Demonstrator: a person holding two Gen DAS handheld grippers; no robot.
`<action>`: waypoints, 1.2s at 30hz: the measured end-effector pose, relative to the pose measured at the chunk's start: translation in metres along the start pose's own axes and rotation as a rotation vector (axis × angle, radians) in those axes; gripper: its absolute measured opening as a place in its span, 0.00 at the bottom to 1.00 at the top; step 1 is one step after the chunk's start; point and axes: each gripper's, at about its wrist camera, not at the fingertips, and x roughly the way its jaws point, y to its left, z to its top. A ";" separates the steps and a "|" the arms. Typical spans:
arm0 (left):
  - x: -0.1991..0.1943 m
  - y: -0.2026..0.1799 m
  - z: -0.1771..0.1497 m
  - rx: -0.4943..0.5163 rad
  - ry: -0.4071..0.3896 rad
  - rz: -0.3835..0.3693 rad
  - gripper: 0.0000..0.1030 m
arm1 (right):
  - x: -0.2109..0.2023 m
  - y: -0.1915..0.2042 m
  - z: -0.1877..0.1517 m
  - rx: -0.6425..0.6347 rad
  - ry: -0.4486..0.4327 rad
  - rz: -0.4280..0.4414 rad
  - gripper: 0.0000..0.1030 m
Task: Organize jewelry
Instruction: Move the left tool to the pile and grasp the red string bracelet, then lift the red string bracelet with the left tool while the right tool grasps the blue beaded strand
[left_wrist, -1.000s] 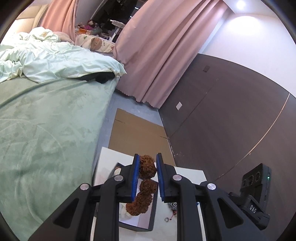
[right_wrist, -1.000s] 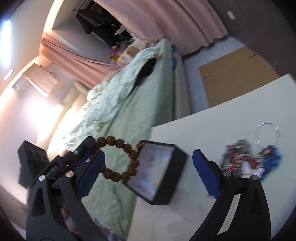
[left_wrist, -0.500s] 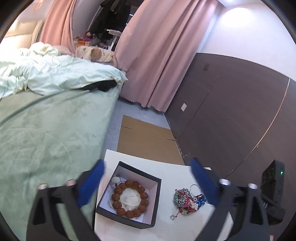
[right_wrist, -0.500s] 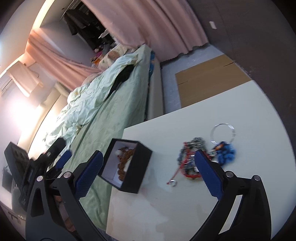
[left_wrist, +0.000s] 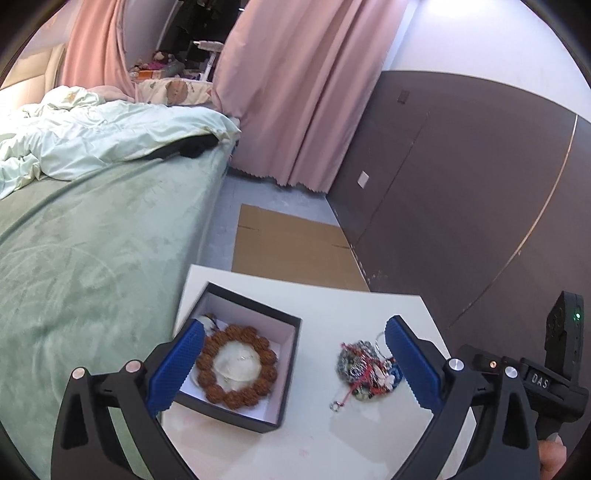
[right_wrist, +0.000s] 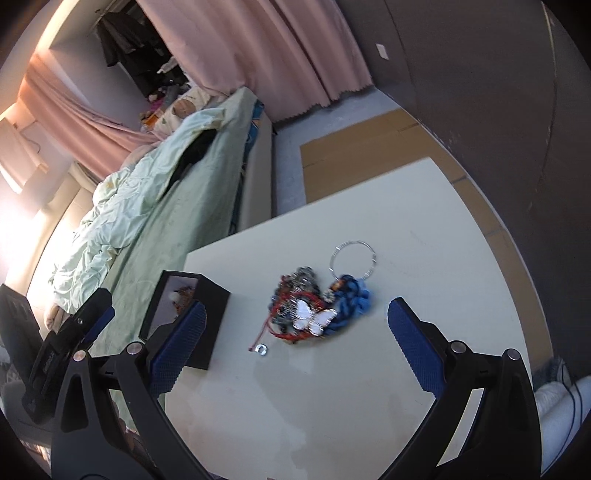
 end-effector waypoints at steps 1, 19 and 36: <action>0.002 -0.003 -0.002 0.007 0.008 -0.009 0.92 | 0.000 -0.005 0.000 0.015 0.008 0.003 0.96; 0.082 -0.051 -0.039 0.073 0.199 -0.144 0.55 | 0.016 -0.059 0.008 0.208 0.102 0.053 0.60; 0.146 -0.059 -0.055 0.083 0.352 -0.127 0.05 | 0.057 -0.063 0.011 0.210 0.212 0.031 0.52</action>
